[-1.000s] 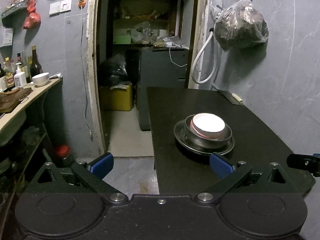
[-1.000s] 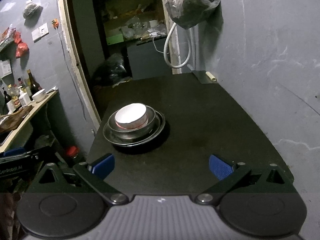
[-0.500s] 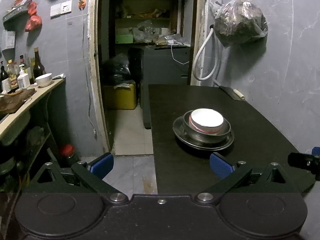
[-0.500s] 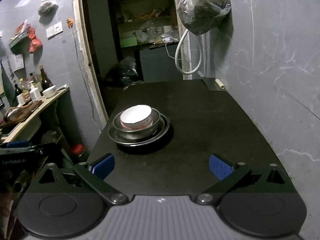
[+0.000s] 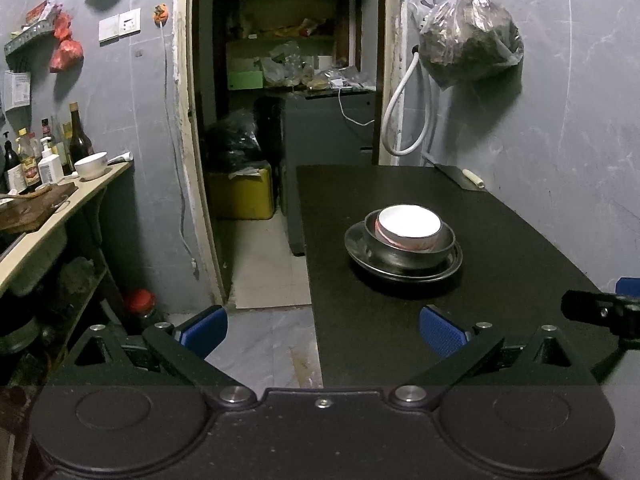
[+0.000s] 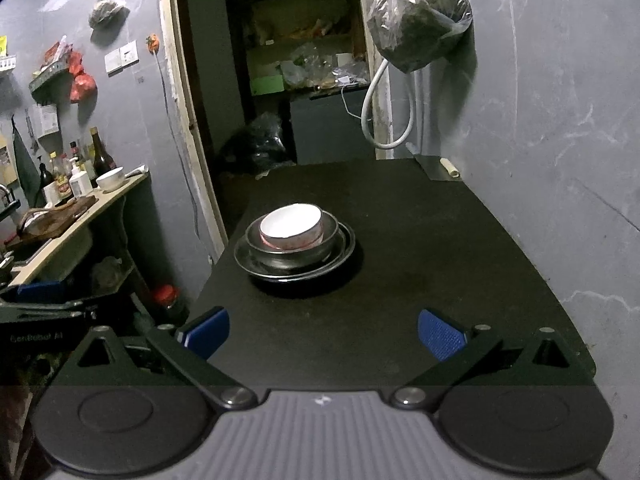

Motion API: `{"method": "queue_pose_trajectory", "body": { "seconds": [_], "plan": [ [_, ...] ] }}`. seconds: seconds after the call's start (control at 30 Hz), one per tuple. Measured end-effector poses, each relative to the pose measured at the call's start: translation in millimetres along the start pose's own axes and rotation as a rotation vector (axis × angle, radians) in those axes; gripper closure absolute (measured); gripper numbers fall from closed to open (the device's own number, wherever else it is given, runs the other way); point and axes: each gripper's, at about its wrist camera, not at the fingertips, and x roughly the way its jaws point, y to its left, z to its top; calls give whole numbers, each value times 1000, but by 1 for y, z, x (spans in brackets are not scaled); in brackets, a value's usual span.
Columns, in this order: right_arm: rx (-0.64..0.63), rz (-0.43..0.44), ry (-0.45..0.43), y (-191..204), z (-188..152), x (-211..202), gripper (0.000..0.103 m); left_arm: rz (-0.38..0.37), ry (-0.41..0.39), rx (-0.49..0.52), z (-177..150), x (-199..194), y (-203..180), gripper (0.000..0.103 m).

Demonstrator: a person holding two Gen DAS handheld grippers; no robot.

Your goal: Organize plates and bowls

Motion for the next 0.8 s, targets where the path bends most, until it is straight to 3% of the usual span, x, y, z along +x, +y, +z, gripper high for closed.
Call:
{"method": "queue_pose_trajectory", "body": {
  "seconds": [0.37,0.8],
  "plan": [
    [-15,-8,-42,4,5,-5,0,-2,-52,-4,-2,-9,1,1],
    [-23,-12,-9,-1,5,4,0,-5,-38,5,-3,-5,-4,1]
  ]
}}
